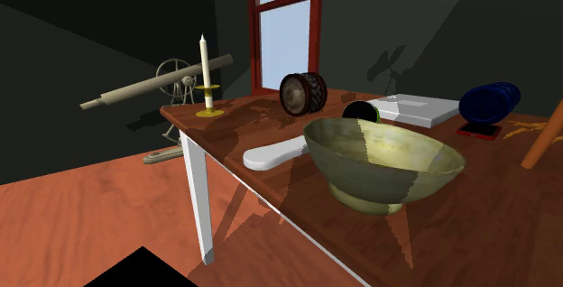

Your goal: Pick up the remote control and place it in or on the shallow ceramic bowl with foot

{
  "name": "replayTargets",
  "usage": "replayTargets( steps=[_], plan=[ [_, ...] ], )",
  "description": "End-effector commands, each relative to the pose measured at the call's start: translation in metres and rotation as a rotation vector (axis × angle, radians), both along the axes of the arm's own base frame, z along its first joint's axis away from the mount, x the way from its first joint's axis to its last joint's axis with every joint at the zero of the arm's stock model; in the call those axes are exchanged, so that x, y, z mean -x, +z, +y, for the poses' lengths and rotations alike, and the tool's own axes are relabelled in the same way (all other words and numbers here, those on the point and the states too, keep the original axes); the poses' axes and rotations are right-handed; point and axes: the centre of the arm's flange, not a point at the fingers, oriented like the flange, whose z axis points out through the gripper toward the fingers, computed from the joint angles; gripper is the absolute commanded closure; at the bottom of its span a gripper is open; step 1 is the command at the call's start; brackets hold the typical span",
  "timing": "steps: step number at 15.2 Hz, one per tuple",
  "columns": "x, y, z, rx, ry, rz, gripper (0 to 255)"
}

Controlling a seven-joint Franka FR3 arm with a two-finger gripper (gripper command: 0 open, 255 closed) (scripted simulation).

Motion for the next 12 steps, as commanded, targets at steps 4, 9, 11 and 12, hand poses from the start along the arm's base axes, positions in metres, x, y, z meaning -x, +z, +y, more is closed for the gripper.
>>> replayTargets(
  steps=[4, 9, 11, 12],
  plan=[
    [-0.026, -0.029, 0.005, 0.007, -0.043, -0.006, 0],
    [-0.069, -0.076, 0.010, 0.018, -0.113, -0.016, 0],
    [-0.086, -0.095, 0.011, 0.023, -0.142, -0.020, 0],
    [-0.095, -0.105, 0.012, 0.025, -0.156, -0.022, 0]
  ],
)
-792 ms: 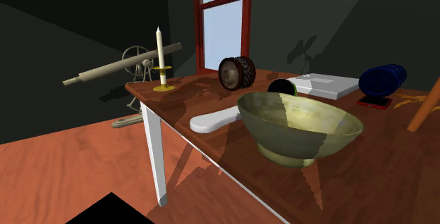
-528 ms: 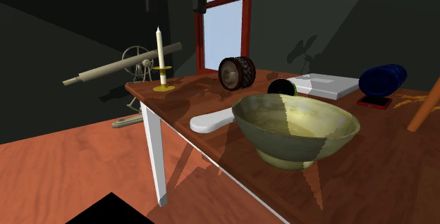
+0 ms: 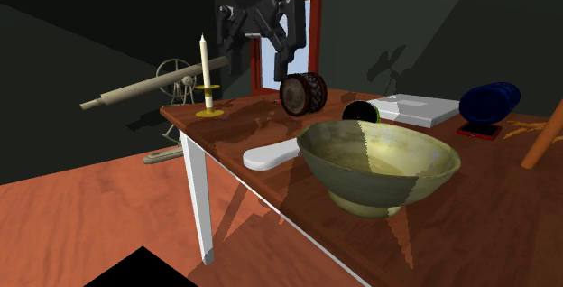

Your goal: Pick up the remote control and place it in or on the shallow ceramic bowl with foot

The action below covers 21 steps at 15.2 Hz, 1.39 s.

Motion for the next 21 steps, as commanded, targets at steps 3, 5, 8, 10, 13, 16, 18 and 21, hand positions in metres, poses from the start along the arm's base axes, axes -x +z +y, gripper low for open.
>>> replayTargets(
  steps=[3, 5, 8, 10, 13, 16, 18, 21],
  plan=[
    [-0.038, -0.039, 0.001, 0.009, -0.058, -0.011, 0],
    [-0.056, -0.058, 0.001, 0.013, -0.086, -0.014, 0],
    [-0.083, -0.086, -0.001, 0.020, -0.129, -0.020, 0],
    [-0.101, -0.104, -0.003, 0.025, -0.157, -0.024, 0],
    [-0.105, -0.119, -0.004, 0.026, -0.164, -0.025, 0],
    [-0.105, -0.135, -0.003, 0.026, -0.164, -0.025, 0],
    [-0.105, -0.146, -0.003, 0.026, -0.164, -0.025, 0],
    [-0.105, -0.149, -0.003, 0.026, -0.164, -0.025, 0]
  ],
)
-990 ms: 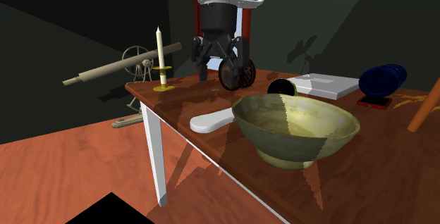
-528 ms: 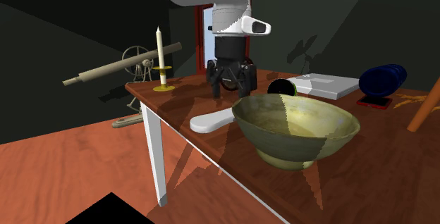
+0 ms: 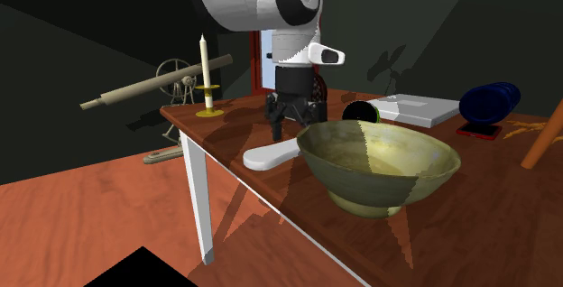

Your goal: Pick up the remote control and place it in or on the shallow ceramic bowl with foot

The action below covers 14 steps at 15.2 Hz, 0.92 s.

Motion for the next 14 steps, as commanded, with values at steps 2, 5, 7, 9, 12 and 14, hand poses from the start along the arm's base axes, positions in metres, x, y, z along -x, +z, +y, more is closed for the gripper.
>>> replayTargets(
  steps=[2, 5, 7, 9, 12, 14],
  plan=[
    [0.0005, -0.0009, 0.0002, 0.000, 0.000, 0.000, 0],
    [0.0004, -0.0009, 0.0002, 0.000, 0.000, 0.000, 0],
    [0.0004, -0.0009, 0.0002, 0.000, 0.000, 0.000, 255],
    [0.0004, -0.0009, 0.0002, 0.000, 0.000, 0.000, 255],
    [0.0004, -0.0009, 0.0002, 0.000, 0.000, 0.000, 255],
    [0.0004, -0.0009, 0.0002, 0.000, 0.000, 0.000, 255]
  ],
)
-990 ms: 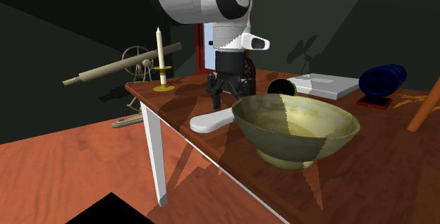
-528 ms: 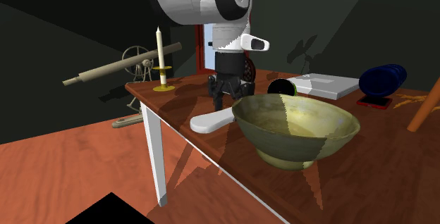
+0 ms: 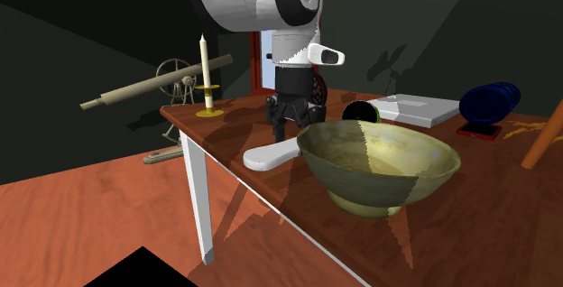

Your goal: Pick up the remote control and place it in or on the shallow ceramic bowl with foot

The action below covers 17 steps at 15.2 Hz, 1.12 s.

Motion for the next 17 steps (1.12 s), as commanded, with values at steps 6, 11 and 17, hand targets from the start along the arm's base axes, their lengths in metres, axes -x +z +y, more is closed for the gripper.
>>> replayTargets(
  steps=[6, 11, 17],
  plan=[
    [0.000, 0.026, 0.000, 0.000, 0.000, 0.000, 255],
    [0.000, 0.053, 0.000, 0.000, 0.000, 0.000, 255],
    [0.000, 0.084, 0.000, 0.000, 0.000, 0.000, 255]
  ],
)
